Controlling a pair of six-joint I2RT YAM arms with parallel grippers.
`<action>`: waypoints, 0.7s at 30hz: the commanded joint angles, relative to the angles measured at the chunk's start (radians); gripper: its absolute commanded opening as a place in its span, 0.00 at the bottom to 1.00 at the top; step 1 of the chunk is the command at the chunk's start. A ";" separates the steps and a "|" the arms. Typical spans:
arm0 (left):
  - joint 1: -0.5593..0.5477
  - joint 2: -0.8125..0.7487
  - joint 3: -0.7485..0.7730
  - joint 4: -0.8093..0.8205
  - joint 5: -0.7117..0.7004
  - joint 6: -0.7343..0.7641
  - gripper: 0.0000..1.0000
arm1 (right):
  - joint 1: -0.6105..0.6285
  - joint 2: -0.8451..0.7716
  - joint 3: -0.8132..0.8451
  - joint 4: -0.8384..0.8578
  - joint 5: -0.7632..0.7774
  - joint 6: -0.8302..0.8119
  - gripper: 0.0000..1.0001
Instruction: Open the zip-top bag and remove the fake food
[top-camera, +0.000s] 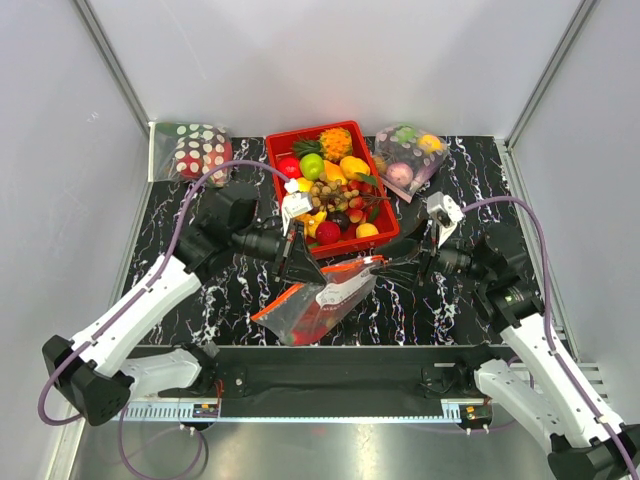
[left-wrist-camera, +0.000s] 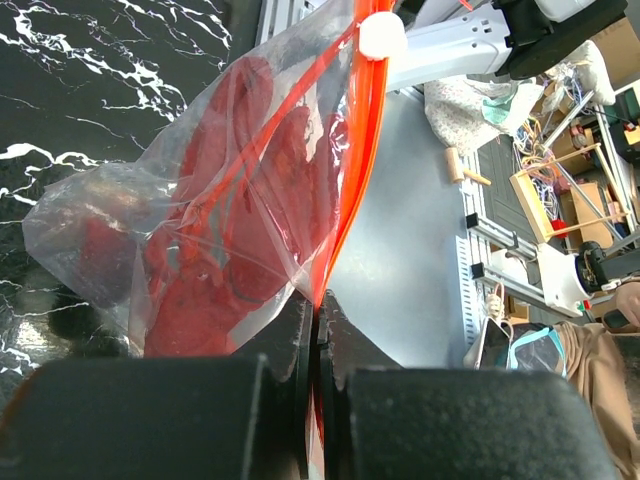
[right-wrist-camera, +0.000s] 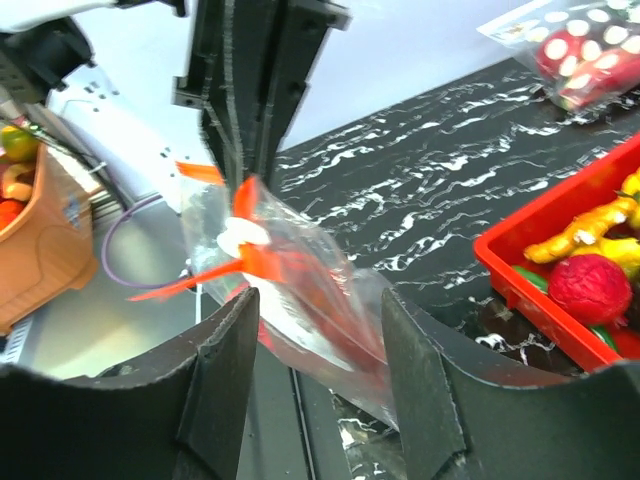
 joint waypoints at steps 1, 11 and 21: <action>0.002 0.006 0.009 0.085 0.052 -0.027 0.00 | 0.014 0.010 -0.013 0.108 -0.052 0.038 0.57; -0.002 0.018 -0.003 0.086 0.043 -0.022 0.00 | 0.030 0.034 -0.025 0.182 -0.082 0.079 0.11; -0.024 0.038 0.107 -0.009 -0.158 0.076 0.54 | 0.030 0.056 -0.022 0.141 -0.045 0.086 0.00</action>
